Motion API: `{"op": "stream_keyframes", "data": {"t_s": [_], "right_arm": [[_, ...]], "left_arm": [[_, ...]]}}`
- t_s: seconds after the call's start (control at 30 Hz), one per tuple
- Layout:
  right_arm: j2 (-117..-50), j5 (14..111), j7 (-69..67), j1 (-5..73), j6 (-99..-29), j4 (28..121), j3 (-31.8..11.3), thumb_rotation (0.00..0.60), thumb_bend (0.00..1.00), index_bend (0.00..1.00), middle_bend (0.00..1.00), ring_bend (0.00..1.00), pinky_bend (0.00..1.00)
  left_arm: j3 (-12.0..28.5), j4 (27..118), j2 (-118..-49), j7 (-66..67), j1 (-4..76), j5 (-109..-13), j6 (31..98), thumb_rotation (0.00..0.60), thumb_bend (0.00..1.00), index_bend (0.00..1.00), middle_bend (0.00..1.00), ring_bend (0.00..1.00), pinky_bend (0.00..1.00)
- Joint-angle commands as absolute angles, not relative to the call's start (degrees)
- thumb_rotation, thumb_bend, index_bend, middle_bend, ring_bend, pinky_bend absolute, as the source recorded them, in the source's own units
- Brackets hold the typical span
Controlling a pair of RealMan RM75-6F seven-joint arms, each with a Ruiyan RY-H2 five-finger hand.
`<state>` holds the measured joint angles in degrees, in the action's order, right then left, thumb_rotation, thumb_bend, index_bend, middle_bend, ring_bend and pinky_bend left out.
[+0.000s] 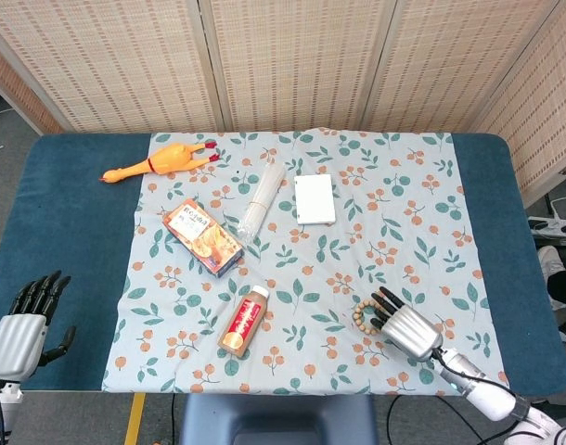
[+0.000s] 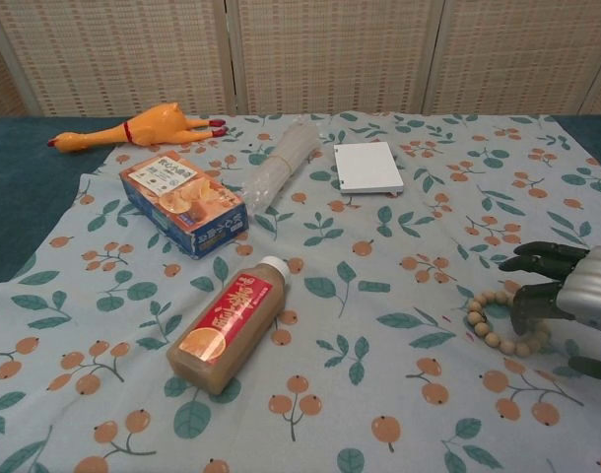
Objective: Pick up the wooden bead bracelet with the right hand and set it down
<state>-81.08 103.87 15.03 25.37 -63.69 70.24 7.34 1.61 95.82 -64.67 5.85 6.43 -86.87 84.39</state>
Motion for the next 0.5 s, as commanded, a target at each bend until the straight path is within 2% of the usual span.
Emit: {"op": "stream_keyframes", "data": {"t_s": [0.03, 0.1, 0.2, 0.27, 0.33, 0.43, 0.5], "right_arm": [[-82.11, 103.24, 14.99, 26.05, -62.82, 69.26, 6.91, 0.6, 0.28, 0.37, 0.32, 0.06, 0.02], [-82.73, 103.14, 14.95, 26.25, -62.73, 68.58, 6.89, 0.6, 0.28, 0.4, 0.34, 0.07, 0.02], [-83.65, 103.39, 14.67, 26.21, -63.25, 67.44, 7.2, 0.6, 0.28, 0.48, 0.39, 0.11, 0.04], [-84.21, 103.65, 14.84, 26.12, -63.58, 66.53, 7.47, 0.6, 0.28, 0.6, 0.47, 0.19, 0.07], [-84.92, 103.64, 15.04, 25.88, -64.06, 65.62, 7.58, 0.6, 0.28, 0.67, 0.52, 0.24, 0.09], [-86.26, 103.19, 14.4, 25.38, -64.81, 64.44, 7.55, 0.6, 0.28, 0.74, 0.57, 0.3, 0.14], [-86.37, 102.28, 12.66, 25.51, -64.05, 65.01, 7.53, 0.6, 0.33, 0.79, 0.61, 0.35, 0.17]], "left_arm": [[1.67, 95.84, -64.67, 5.93, 6.42, -86.78, 84.41, 0.6, 0.44, 0.0, 0.0, 0.0, 0.09], [1.77, 95.82, -64.7, 6.02, 6.41, -86.57, 84.41, 0.6, 0.44, 0.0, 0.0, 0.0, 0.09], [1.81, 95.84, -64.63, 5.94, 6.39, -86.36, 84.3, 0.6, 0.44, 0.0, 0.0, 0.0, 0.09], [1.8, 95.8, -64.63, 5.93, 6.45, -86.32, 84.15, 0.6, 0.44, 0.0, 0.0, 0.0, 0.09], [1.8, 95.77, -64.64, 6.04, 6.53, -86.19, 83.92, 0.6, 0.44, 0.0, 0.0, 0.0, 0.09], [1.79, 95.78, -64.68, 6.23, 6.57, -86.01, 83.72, 0.6, 0.44, 0.0, 0.0, 0.0, 0.09], [1.77, 95.81, -64.7, 6.41, 6.56, -85.9, 83.65, 0.6, 0.44, 0.0, 0.0, 0.0, 0.09]]}}
